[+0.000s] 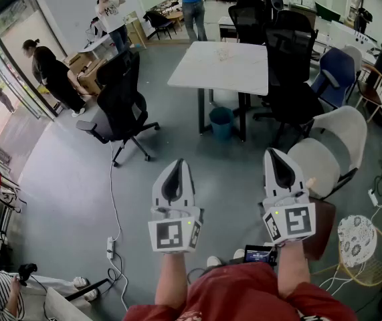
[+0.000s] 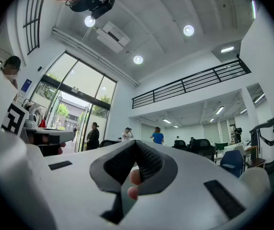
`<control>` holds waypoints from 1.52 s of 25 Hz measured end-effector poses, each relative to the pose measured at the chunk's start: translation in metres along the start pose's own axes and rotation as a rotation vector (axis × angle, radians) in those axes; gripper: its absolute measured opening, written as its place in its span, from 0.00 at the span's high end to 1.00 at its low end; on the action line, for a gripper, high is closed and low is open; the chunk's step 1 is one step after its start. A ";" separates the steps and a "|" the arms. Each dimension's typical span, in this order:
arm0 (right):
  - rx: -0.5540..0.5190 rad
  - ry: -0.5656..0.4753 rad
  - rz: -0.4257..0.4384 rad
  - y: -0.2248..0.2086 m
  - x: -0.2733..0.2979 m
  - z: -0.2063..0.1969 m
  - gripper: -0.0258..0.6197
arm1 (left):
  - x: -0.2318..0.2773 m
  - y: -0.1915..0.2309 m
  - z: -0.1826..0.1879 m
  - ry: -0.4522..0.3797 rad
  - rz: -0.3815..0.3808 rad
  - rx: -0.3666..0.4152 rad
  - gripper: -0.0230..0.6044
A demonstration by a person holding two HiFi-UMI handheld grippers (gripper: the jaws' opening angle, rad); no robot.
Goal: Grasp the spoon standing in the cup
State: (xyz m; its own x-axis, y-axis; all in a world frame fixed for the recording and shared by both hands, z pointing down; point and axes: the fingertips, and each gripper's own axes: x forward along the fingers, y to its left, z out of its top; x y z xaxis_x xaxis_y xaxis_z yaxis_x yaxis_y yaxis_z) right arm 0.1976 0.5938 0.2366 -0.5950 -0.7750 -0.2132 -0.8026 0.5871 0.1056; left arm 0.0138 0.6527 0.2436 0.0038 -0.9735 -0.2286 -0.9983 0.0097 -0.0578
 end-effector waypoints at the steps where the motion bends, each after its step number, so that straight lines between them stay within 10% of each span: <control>1: 0.005 -0.001 -0.001 0.000 0.000 0.000 0.94 | 0.000 0.000 0.000 0.001 -0.001 0.000 0.95; 38: 0.140 -0.002 0.019 -0.105 -0.025 -0.011 0.94 | 0.048 -0.122 -0.009 0.040 -0.021 0.038 0.95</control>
State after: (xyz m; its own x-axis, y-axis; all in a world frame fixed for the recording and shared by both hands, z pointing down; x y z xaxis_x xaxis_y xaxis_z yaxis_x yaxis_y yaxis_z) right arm 0.2961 0.5492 0.2418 -0.6097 -0.7630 -0.2147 -0.7771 0.6287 -0.0272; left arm 0.1352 0.6025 0.2480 0.0220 -0.9819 -0.1880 -0.9950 -0.0033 -0.0997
